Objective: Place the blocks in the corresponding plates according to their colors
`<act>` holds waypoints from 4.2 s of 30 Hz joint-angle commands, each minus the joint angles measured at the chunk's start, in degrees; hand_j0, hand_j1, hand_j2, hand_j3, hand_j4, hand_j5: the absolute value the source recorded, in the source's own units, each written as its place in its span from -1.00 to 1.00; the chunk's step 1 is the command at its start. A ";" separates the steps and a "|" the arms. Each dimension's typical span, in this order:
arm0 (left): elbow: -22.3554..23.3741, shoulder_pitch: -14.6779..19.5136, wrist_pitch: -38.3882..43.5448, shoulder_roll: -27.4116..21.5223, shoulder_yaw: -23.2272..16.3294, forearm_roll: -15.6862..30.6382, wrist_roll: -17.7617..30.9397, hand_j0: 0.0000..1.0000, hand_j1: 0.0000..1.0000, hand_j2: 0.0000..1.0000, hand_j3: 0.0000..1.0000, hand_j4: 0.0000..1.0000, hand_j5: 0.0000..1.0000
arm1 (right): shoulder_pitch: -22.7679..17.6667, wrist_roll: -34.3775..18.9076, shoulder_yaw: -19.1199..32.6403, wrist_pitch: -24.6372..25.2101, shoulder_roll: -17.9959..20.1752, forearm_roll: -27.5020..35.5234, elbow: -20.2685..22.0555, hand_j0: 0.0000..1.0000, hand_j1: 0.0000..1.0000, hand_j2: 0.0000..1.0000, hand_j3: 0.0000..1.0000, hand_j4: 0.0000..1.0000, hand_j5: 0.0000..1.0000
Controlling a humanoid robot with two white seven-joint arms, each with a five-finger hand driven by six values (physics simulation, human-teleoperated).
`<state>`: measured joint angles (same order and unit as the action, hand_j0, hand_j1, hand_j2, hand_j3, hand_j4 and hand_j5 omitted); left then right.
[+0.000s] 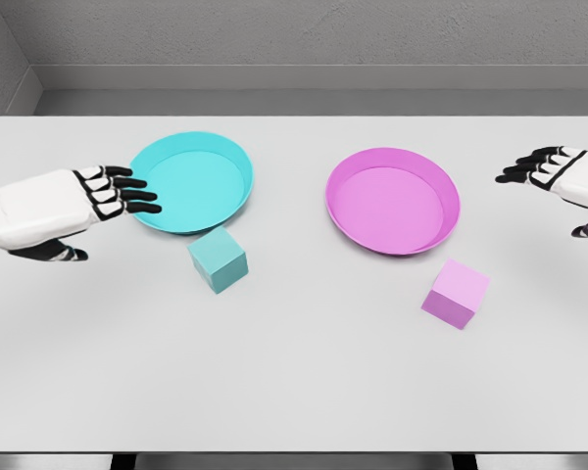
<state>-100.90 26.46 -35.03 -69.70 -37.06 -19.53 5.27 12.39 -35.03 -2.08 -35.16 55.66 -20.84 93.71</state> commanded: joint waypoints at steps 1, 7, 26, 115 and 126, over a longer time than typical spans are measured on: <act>-0.09 0.00 0.03 0.18 -0.20 0.37 0.44 1.00 1.00 1.00 1.00 1.00 1.00 | 0.00 0.03 -0.03 0.16 0.06 0.28 0.25 1.00 1.00 1.00 1.00 1.00 1.00; -0.09 4.03 0.03 6.15 -3.71 0.45 10.90 1.00 1.00 1.00 1.00 1.00 1.00 | 0.00 0.03 0.06 0.16 -0.02 0.28 -0.28 1.00 1.00 1.00 1.00 1.00 1.00; 0.35 14.41 10.24 17.93 -16.37 0.28 16.09 1.00 1.00 1.00 1.00 1.00 1.00 | -2.29 0.03 -13.39 0.16 -1.87 -2.09 6.66 1.00 1.00 1.00 1.00 1.00 1.00; 35.33 25.92 7.87 33.14 -10.22 -8.25 18.37 -0.04 -0.04 -0.04 -0.04 -0.04 -0.04 | 17.49 0.03 -19.54 0.16 -6.53 2.83 -1.16 0.23 0.23 0.23 0.23 0.23 0.23; 38.41 26.19 11.73 34.37 -10.13 -7.63 18.20 1.00 1.00 1.00 1.00 1.00 1.00 | 29.97 0.03 -23.67 0.16 -16.20 2.48 -10.74 0.64 0.64 0.64 0.64 0.64 0.64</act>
<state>-62.48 52.73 -23.83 -35.60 -47.29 -27.58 23.53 42.28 -35.02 -25.39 -35.16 40.02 -18.55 84.83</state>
